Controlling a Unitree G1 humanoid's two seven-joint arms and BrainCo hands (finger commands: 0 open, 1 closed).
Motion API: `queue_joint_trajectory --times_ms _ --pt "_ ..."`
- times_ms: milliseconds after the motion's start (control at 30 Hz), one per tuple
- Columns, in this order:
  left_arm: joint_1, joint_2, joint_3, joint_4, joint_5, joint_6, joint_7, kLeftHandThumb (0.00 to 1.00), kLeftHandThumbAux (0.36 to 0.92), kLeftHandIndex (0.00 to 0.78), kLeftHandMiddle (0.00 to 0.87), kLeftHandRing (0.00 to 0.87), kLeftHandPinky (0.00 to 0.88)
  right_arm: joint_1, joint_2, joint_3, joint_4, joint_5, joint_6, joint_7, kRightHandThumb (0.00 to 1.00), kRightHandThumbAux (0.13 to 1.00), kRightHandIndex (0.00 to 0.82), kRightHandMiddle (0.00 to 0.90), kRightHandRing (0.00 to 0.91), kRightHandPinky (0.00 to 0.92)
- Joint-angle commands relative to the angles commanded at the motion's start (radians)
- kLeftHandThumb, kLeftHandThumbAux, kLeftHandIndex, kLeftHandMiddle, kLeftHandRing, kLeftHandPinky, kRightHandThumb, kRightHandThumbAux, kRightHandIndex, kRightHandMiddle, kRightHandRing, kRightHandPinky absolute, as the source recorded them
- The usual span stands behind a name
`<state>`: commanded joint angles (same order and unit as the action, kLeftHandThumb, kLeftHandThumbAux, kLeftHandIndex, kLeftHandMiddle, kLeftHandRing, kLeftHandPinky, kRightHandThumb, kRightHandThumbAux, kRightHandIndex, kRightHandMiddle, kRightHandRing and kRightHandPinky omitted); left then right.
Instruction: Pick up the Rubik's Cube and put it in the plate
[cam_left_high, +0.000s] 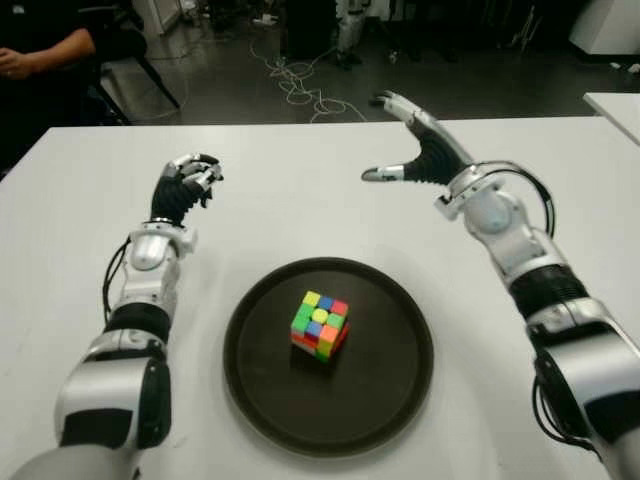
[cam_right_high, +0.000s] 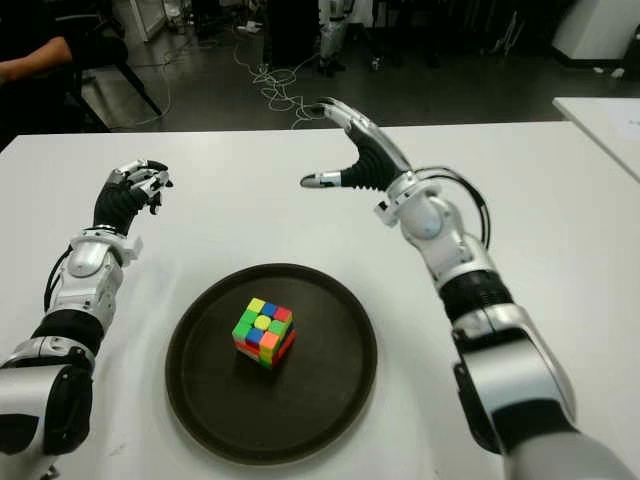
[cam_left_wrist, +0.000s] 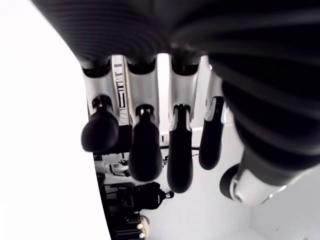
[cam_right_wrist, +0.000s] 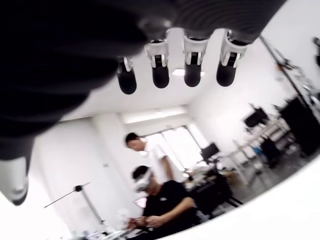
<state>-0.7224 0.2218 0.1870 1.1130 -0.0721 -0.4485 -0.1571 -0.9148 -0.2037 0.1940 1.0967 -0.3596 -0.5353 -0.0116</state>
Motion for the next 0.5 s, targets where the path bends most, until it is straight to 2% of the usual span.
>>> queue_joint_trajectory --times_ms 67,267,367,500 --pt "0.000 0.000 0.000 0.000 0.000 0.000 0.000 0.838 0.665 0.414 0.552 0.705 0.757 -0.014 0.005 -0.001 0.035 0.000 -0.009 -0.007 0.000 0.526 0.000 0.000 0.000 0.000" --pt "0.001 0.001 -0.003 -0.002 0.003 0.003 -0.001 0.837 0.666 0.411 0.550 0.704 0.757 -0.023 0.101 -0.131 0.138 0.161 0.088 0.053 0.000 0.529 0.001 0.007 0.000 0.013" --pt "0.001 0.000 -0.002 -0.003 0.002 0.002 0.000 0.837 0.667 0.411 0.550 0.703 0.755 -0.024 0.146 -0.198 0.154 0.236 0.148 0.049 0.000 0.562 0.039 0.051 0.047 0.064" --pt "0.002 0.001 -0.005 -0.003 0.007 -0.001 0.003 0.838 0.666 0.413 0.552 0.708 0.758 -0.025 0.194 -0.284 0.173 0.321 0.249 -0.018 0.000 0.654 0.105 0.126 0.129 0.143"
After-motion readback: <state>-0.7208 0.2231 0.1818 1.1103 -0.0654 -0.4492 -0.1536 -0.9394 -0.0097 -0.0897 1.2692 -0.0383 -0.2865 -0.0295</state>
